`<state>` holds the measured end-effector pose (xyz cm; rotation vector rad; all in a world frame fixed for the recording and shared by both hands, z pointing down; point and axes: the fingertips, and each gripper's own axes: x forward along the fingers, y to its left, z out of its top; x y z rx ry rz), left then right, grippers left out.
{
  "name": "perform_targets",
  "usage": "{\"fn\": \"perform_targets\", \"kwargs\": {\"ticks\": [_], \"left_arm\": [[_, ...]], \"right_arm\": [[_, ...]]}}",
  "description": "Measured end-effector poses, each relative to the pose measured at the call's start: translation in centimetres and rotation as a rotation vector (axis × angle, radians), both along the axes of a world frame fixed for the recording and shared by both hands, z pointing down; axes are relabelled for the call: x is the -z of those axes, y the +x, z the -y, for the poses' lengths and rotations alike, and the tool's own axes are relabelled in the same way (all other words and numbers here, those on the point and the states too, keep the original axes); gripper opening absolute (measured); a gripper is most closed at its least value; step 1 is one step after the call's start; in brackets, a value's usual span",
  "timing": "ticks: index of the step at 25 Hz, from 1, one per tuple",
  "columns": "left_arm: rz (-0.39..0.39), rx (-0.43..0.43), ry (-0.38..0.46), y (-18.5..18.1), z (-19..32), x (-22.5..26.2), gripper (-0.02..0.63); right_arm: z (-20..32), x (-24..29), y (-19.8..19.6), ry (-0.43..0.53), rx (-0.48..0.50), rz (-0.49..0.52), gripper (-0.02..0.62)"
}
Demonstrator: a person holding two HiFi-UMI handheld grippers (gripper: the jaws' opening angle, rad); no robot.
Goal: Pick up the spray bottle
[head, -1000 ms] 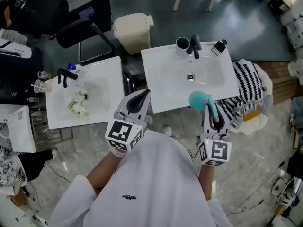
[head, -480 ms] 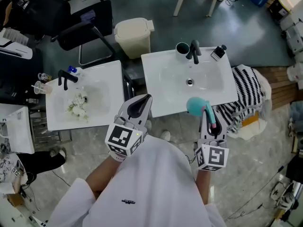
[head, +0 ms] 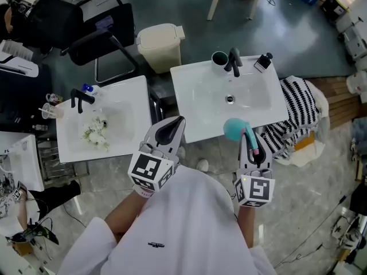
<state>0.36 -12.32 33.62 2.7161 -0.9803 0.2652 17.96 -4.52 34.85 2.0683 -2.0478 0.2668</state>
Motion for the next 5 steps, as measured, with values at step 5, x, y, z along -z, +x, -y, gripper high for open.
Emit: {"fn": "perform_targets", "kwargs": {"ticks": [5], "left_arm": [[0.003,-0.003,-0.004,-0.59,0.24,-0.02,0.006]], "right_arm": [[0.42,0.22,-0.61,-0.005,0.004,-0.009,0.08]]}}
